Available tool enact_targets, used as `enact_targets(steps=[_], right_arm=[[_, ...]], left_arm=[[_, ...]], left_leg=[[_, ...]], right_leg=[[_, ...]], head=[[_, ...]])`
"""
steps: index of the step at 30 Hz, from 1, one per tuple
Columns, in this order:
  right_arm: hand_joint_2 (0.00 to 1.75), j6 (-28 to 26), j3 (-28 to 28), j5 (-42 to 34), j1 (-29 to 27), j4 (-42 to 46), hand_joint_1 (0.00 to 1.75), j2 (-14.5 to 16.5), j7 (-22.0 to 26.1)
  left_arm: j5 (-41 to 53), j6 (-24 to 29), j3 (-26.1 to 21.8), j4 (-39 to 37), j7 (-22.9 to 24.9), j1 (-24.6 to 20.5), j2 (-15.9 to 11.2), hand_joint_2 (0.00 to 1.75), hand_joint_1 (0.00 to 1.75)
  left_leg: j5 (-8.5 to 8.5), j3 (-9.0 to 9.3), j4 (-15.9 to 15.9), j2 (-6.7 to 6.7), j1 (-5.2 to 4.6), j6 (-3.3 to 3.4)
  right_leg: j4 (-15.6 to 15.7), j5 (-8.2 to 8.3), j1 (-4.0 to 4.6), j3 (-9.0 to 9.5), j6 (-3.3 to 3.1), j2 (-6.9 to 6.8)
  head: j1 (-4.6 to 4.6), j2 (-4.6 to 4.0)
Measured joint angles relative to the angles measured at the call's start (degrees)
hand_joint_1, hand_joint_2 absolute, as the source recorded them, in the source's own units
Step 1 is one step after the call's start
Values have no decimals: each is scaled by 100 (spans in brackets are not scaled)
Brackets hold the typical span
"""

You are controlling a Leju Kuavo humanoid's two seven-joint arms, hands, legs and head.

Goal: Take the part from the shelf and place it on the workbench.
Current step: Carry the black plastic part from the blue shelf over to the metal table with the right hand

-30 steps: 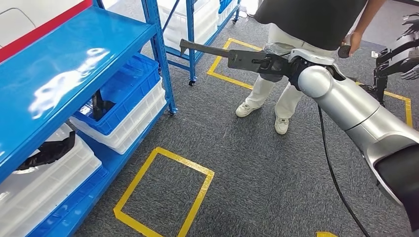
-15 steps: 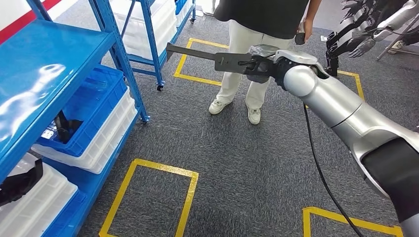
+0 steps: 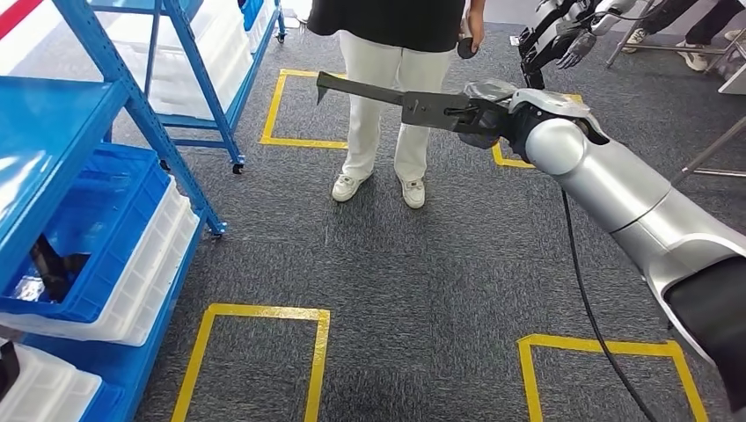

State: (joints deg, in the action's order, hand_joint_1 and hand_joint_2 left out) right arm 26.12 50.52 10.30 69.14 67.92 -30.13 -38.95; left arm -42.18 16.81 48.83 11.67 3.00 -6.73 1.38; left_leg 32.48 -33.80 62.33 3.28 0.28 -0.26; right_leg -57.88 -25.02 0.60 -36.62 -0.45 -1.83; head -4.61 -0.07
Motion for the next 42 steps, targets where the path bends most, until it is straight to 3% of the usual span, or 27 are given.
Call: enact_targets(steps=[1,2,4,5,7,8,9,11,13,14,16,18,20,21,24,26,28,29,31,32,33,35,36,38,39,40,42], right_arm=[[175,-4,0,-4,10,6,175,1,0],[175,-7,3,-12,15,9,175,3,0],[175,-13,14,-36,-4,12,175,10,0],[175,-18,18,-52,-15,13,175,13,0],[175,-41,24,-81,-22,16,175,16,0],[175,-56,27,-93,-21,21,175,16,0],[175,-73,32,-105,-14,21,175,13,0],[175,-107,46,-133,-4,19,175,12,0],[175,-134,55,-169,-3,12,175,21,0],[175,-144,57,-182,1,9,175,25,0],[175,-166,61,-204,38,3,175,32,0],[175,-191,93,-234,69,-7,175,47,0],[175,-204,145,-265,63,-17,175,62,0],[175,-207,166,-272,58,-21,175,67,0],[175,-216,190,-286,83,-23,175,73,0],[175,-234,195,-306,129,-22,175,74,0],[175,-263,199,-334,155,-21,175,58,0],[175,-279,199,-347,157,-19,175,48,0],[175,-304,201,-368,182,-18,175,32,0],[175,-315,209,-378,190,-17,175,35,0],[175,-327,222,-403,193,-19,175,39,0],[175,-372,263,-560,173,-19,175,47,0],[175,-404,287,-675,167,-19,175,48,0],[175,-463,329,-863,172,-15,175,49,0],[175,-482,344,-905,181,-12,175,49,0],[175,-494,360,-926,189,-13,175,46,0],[175,-507,387,-947,189,-18,175,34,0]], left_arm=[[-1,0,0,0,-2,0,1,175,0],[-3,0,0,-1,-2,9,1,175,0],[-13,1,1,-2,-2,27,0,175,0],[-17,1,1,-2,-2,29,-1,175,0],[-26,1,2,-2,-3,26,-1,175,0],[-35,3,2,-2,1,25,0,175,0],[-51,7,2,-2,17,30,1,175,0],[-89,25,2,-2,96,37,2,175,0],[-126,49,2,-2,199,31,-1,175,0],[-143,60,2,-2,238,25,-3,175,0],[-169,68,2,-3,297,20,-4,175,0],[-177,77,2,-4,338,31,-9,175,0],[-177,84,2,-4,357,37,-19,175,0],[-177,85,2,-4,361,36,-22,175,0],[-177,85,2,-3,362,26,-20,175,0],[-177,85,2,-2,371,15,-10,175,0],[-178,84,2,-1,392,3,2,175,0],[-178,84,3,-1,403,-5,7,175,0],[-179,82,4,0,414,-15,10,175,0],[-179,82,4,-1,414,-13,9,175,0],[-182,79,4,-1,414,-5,8,175,0],[-192,65,4,-2,405,5,1,175,0],[-197,58,4,-2,401,5,-3,175,0],[-199,52,4,-2,397,3,-9,175,0],[-199,52,5,-2,398,8,-10,175,0],[-199,51,5,-2,398,14,-10,175,0],[-199,49,7,-1,398,25,-8,175,0]], left_leg=[[132,-145,270,-230,16,-19],[275,-340,620,-368,21,-35],[423,-716,1212,-388,22,-67],[337,-798,1263,-374,24,-78],[-114,-668,784,-419,48,-93],[-314,-537,459,-559,76,-98],[-430,-416,168,-709,108,-98],[-427,-309,-42,-888,126,-69],[-417,-272,-92,-759,106,-1],[-420,-245,-124,-681,105,32],[-421,-189,-174,-510,101,98],[-390,-157,-183,-324,63,146],[-350,-124,-182,-136,33,168],[-325,-97,-182,-48,19,169],[-243,-1,-191,181,-18,147],[-216,18,-207,306,-33,113],[-199,45,-230,414,-36,62],[-171,68,-223,351,-27,33],[-19,-14,10,-53,-3,-16],[115,-159,290,-283,13,-33],[261,-358,642,-406,18,-43],[392,-707,1186,-391,18,-56],[303,-763,1209,-373,20,-57],[-137,-592,691,-440,38,-56],[-310,-461,390,-591,60,-56],[-403,-345,120,-729,81,-56],[-373,-244,-51,-875,93,-36]], right_leg=[[23,7,-20,17,-21,42],[29,6,-28,22,-38,98],[21,-3,-35,25,-53,235],[10,-11,-43,28,-47,312],[-40,-51,-72,38,-9,459],[-76,-84,-87,34,24,522],[-126,-116,-101,15,57,581],[-171,-131,-136,-43,129,706],[-148,-103,-174,-77,199,846],[-166,-119,-172,-94,225,818],[-486,-297,-149,-256,264,568],[-1176,-593,-133,-602,294,299],[-1614,-680,-133,-839,296,226],[-1537,-570,-128,-808,280,211],[-545,-52,-43,-295,163,7],[-165,6,41,-103,78,-139],[-97,-24,72,-80,15,-93],[-61,-18,63,-52,-6,-45],[24,-4,18,22,-48,31],[46,-3,2,49,-64,65],[46,-11,-3,57,-80,110],[25,-35,1,60,-95,236],[6,-51,-2,63,-90,311],[-57,-106,-24,73,-57,459],[-96,-136,-35,66,-30,522],[-143,-163,-47,46,-3,583],[-180,-171,-75,-4,54,704]], head=[[27,0],[59,0],[107,0],[119,0],[141,0],[154,0],[163,0],[170,0],[172,0],[163,0],[105,0],[33,0],[-14,0],[-37,0],[-66,0],[-62,0],[-61,0],[-60,0],[-39,0],[-3,0],[35,0],[99,0],[112,0],[138,0],[156,0],[169,0],[170,0]])
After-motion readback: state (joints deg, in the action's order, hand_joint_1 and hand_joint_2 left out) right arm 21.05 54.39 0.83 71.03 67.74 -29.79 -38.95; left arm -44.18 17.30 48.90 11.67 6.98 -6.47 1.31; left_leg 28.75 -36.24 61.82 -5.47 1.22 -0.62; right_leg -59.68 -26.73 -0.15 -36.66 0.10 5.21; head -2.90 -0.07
